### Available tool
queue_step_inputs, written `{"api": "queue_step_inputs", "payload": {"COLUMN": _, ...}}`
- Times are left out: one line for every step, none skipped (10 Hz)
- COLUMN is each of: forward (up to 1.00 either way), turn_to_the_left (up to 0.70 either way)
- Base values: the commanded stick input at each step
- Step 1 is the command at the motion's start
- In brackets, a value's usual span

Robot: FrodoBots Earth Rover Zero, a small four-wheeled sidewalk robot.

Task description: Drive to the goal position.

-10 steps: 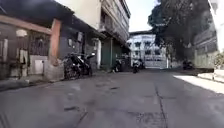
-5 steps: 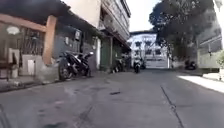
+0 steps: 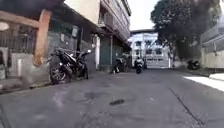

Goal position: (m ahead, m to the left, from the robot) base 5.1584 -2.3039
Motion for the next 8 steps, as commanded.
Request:
{"api": "queue_step_inputs", "payload": {"forward": 0.98, "turn_to_the_left": -0.01}}
{"api": "queue_step_inputs", "payload": {"forward": 0.98, "turn_to_the_left": -0.01}}
{"api": "queue_step_inputs", "payload": {"forward": 0.98, "turn_to_the_left": -0.01}}
{"api": "queue_step_inputs", "payload": {"forward": 0.98, "turn_to_the_left": -0.01}}
{"api": "queue_step_inputs", "payload": {"forward": 0.98, "turn_to_the_left": -0.01}}
{"api": "queue_step_inputs", "payload": {"forward": 0.98, "turn_to_the_left": -0.01}}
{"api": "queue_step_inputs", "payload": {"forward": 0.98, "turn_to_the_left": -0.01}}
{"api": "queue_step_inputs", "payload": {"forward": 0.98, "turn_to_the_left": -0.01}}
